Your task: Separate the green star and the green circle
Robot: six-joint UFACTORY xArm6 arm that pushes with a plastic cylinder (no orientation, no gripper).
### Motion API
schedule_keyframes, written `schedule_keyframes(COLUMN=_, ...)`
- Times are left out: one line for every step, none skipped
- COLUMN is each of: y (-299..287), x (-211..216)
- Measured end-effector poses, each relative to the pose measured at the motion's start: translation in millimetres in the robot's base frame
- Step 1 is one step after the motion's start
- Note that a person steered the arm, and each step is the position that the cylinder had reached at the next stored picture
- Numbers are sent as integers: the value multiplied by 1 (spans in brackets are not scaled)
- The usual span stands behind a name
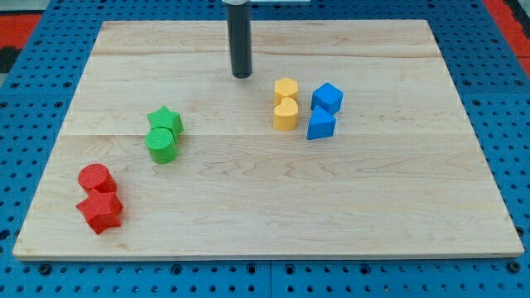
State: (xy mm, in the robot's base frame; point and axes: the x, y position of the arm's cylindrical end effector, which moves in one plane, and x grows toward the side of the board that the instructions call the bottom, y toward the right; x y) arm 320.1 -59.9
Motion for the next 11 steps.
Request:
schedule_keyframes(y=-55, x=0)
schedule_keyframes(y=-93, x=1)
schedule_keyframes(y=-131, x=1)
schedule_keyframes(y=-173, x=25)
schedule_keyframes(y=-180, x=30)
schedule_keyframes(y=-180, x=71)
schedule_keyframes(y=-171, x=89)
schedule_keyframes(y=-161, x=100)
schedule_keyframes(y=-125, x=125)
schedule_keyframes(y=-92, x=135)
schedule_keyframes(y=-77, x=148)
